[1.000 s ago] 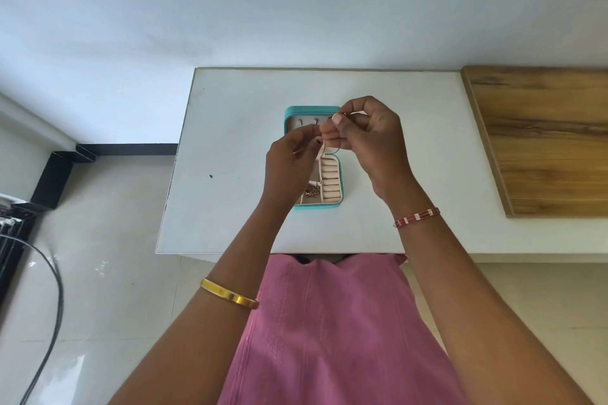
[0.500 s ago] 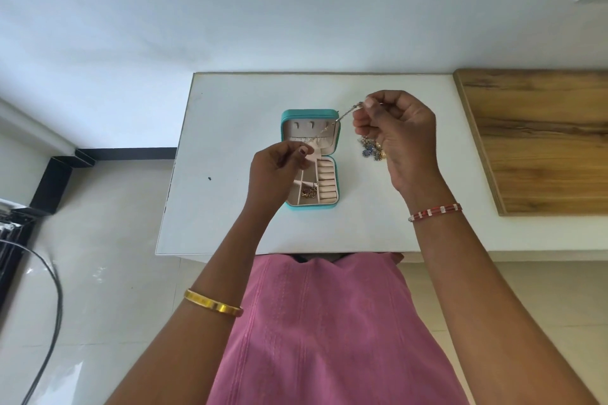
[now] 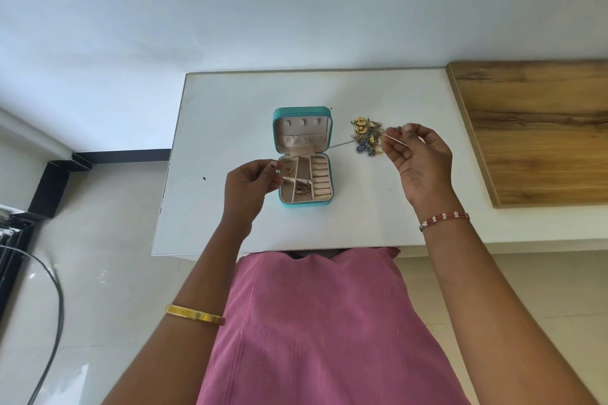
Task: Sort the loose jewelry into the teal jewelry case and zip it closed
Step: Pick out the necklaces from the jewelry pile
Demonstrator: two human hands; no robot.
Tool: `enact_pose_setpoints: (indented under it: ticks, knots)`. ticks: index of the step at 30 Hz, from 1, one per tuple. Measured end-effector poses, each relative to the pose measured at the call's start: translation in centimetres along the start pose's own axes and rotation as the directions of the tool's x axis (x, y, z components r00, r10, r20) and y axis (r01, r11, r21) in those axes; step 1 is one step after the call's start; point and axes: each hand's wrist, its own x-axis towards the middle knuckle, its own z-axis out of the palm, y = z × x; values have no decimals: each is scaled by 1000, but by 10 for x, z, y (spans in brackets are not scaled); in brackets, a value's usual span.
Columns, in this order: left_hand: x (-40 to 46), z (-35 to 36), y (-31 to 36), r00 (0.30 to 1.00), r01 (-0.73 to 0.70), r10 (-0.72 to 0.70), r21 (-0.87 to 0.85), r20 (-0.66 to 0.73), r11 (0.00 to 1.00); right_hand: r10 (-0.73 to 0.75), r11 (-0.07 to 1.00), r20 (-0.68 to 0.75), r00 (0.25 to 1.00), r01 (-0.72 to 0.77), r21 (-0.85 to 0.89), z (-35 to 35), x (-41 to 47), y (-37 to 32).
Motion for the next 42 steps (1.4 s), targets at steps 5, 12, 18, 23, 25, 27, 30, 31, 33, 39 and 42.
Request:
enact_pose_setpoints:
  ticks: [5, 12, 18, 23, 25, 27, 30, 31, 33, 39, 42]
  knots:
    - [-8, 22, -8, 996, 85, -85, -22, 4, 996, 52, 997, -74, 996, -56, -52, -22, 5, 12]
    - [-24, 83, -12, 977, 128, -135, 50, 166, 991, 76, 945, -139, 987, -116, -306, -56, 13, 28]
    - [-26, 121, -22, 968, 111, -166, 275, 187, 955, -44, 703, -96, 994, -37, -710, -72, 21, 46]
    - [-28, 129, -23, 967, 1, -132, 517, 216, 856, -130, 302, 136, 982, 170, -938, -75, 18, 53]
    - [-29, 126, -20, 966, -38, -113, 561, 233, 827, -115, 136, 227, 967, 242, -961, -74, 15, 55]
    - [-30, 118, -16, 974, -61, -76, 574, 212, 817, -144, 33, 304, 942, 312, -950, -68, 9, 56]
    - [-31, 99, -10, 990, -46, -32, 538, 135, 841, -215, -36, 417, 883, 419, -907, -46, -4, 54]
    - [-30, 91, -9, 994, -21, -34, 506, 100, 862, -226, -29, 444, 867, 449, -893, -35, -8, 55]
    - [-26, 72, -9, 998, 46, -60, 418, 20, 907, -220, 10, 493, 842, 507, -862, -13, -14, 57]
    - [-14, 24, -15, 973, 157, -124, 170, -194, 973, -80, -11, 612, 787, 613, -790, 40, -14, 89]
    - [-7, 14, -17, 958, 180, -157, 76, -240, 981, -2, -144, 615, 789, 608, -780, 55, -4, 109]
